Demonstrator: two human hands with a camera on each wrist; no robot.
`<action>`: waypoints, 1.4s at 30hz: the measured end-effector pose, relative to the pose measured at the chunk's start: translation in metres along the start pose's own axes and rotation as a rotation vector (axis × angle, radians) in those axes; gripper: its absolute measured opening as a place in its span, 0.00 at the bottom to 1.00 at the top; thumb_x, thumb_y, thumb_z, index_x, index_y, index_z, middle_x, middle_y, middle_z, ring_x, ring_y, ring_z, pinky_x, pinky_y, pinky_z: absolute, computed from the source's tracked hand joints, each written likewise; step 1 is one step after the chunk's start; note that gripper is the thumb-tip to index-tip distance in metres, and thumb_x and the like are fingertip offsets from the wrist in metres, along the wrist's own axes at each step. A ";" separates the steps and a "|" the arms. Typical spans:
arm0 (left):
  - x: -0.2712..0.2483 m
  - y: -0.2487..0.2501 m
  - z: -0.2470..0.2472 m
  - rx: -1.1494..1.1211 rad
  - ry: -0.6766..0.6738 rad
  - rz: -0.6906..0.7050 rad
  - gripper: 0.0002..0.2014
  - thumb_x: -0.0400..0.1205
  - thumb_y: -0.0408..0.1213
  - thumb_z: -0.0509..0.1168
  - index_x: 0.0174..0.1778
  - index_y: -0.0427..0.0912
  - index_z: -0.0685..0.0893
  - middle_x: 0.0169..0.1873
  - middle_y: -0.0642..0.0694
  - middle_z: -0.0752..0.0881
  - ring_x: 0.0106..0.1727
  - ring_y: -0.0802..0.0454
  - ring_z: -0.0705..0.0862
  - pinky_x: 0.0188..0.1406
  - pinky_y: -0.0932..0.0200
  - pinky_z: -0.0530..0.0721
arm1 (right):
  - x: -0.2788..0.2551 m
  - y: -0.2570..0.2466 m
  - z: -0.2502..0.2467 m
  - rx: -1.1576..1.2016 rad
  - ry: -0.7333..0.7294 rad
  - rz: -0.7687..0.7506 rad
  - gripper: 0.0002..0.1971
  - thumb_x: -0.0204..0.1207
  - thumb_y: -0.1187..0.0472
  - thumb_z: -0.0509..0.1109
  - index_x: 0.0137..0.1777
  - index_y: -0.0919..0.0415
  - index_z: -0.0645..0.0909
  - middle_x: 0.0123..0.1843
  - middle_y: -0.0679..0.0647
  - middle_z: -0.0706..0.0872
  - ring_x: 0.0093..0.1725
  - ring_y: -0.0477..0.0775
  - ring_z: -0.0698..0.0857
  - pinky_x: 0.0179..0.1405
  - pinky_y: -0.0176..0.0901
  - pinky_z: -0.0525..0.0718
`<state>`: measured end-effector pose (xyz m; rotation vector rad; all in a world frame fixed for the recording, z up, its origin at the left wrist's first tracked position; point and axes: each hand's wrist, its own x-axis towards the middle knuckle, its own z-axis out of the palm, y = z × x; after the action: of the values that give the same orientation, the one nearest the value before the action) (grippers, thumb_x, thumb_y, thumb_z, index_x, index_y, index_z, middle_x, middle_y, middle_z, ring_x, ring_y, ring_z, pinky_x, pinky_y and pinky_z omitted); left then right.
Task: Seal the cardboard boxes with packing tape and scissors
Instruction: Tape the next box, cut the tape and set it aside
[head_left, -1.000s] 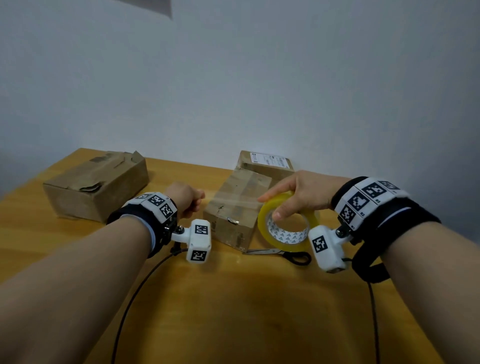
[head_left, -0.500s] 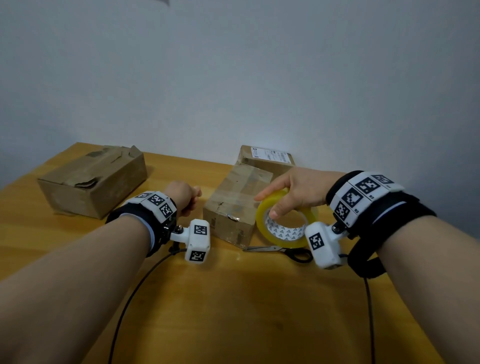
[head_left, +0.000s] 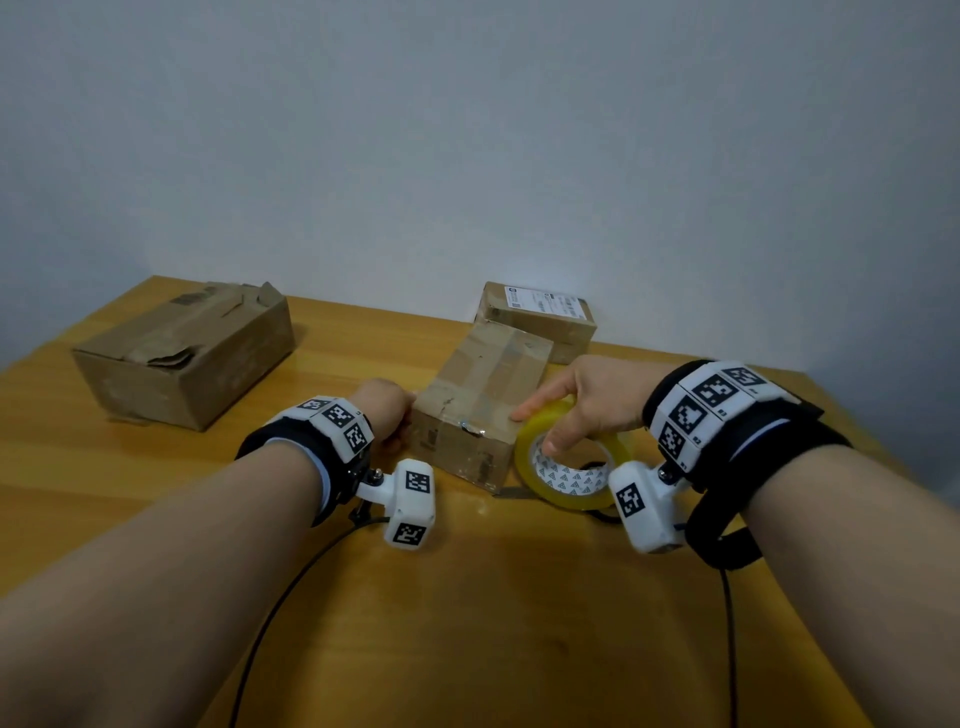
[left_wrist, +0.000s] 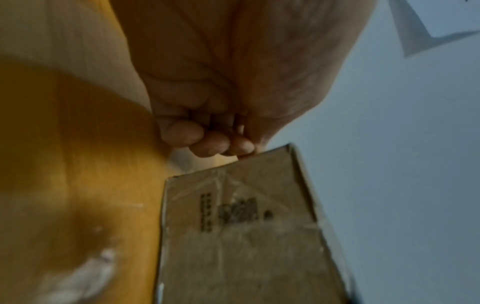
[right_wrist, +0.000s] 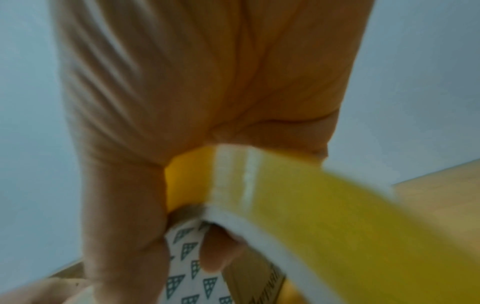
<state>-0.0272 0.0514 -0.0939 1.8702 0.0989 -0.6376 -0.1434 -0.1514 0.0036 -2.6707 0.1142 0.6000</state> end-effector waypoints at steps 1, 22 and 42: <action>0.002 -0.004 0.001 0.007 -0.006 0.061 0.17 0.86 0.33 0.56 0.29 0.41 0.70 0.24 0.46 0.72 0.23 0.51 0.70 0.25 0.60 0.69 | 0.001 0.002 0.001 0.010 0.003 0.000 0.20 0.65 0.48 0.84 0.55 0.26 0.86 0.61 0.49 0.89 0.54 0.58 0.87 0.62 0.48 0.81; -0.025 0.017 -0.021 0.153 0.173 0.409 0.14 0.86 0.37 0.58 0.66 0.38 0.80 0.55 0.40 0.86 0.53 0.44 0.85 0.57 0.48 0.85 | -0.004 -0.014 0.011 0.049 0.072 0.020 0.20 0.68 0.52 0.83 0.59 0.36 0.88 0.28 0.45 0.87 0.27 0.43 0.79 0.33 0.35 0.75; -0.022 0.022 0.013 0.633 0.042 0.248 0.18 0.90 0.32 0.48 0.72 0.28 0.73 0.69 0.28 0.77 0.70 0.34 0.76 0.70 0.45 0.73 | -0.006 -0.019 0.023 0.212 0.116 0.022 0.21 0.69 0.59 0.83 0.63 0.47 0.88 0.37 0.57 0.93 0.22 0.41 0.82 0.21 0.25 0.74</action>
<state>-0.0426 0.0362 -0.0684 2.4521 -0.3416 -0.4872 -0.1545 -0.1248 -0.0059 -2.5002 0.2264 0.4136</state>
